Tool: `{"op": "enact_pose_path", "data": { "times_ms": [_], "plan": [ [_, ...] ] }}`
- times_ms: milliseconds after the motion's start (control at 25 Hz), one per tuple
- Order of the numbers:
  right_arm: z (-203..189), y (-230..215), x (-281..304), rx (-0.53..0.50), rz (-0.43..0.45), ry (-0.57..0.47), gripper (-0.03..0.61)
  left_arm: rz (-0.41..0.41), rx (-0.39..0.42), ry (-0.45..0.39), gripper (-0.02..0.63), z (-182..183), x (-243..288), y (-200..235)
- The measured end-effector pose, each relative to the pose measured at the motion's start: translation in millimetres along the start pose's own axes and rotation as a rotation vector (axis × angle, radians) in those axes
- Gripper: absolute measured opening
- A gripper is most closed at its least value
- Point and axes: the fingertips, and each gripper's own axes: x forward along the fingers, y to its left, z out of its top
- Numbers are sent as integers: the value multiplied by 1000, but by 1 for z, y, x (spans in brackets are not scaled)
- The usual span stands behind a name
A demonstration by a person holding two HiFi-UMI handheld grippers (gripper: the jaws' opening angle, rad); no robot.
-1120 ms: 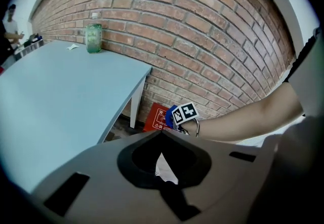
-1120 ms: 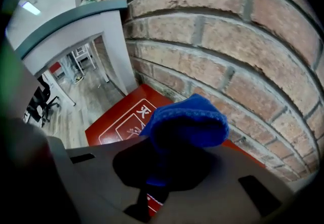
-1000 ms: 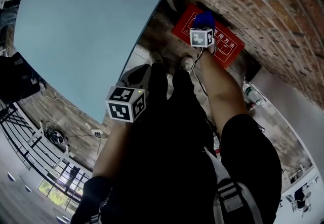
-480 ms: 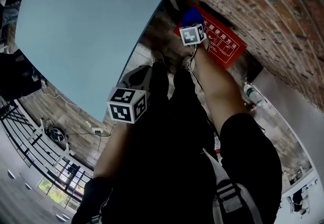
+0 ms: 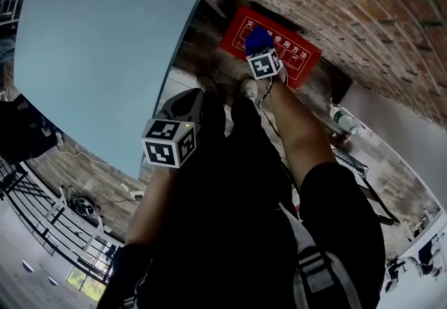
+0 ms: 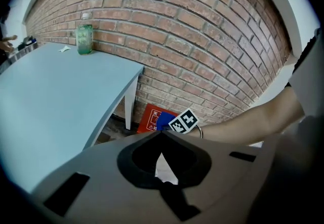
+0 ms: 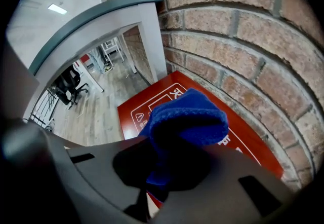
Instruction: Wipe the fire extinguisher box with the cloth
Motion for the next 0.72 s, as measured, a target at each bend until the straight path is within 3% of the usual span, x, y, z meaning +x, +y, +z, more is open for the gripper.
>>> {"op": "enact_pose_path", "data": {
  "times_ms": [240, 480, 720],
  "plan": [
    [-47, -54, -29, 95, -67, 25, 46, -33, 32, 6, -3, 1, 6, -16],
    [-95, -113, -66, 240, -198, 41, 46, -68, 77, 25, -3, 0, 12, -30],
    [-128, -127, -83, 338, -249, 32, 46, -96, 118, 35, -3, 5, 16, -40]
  ]
}}
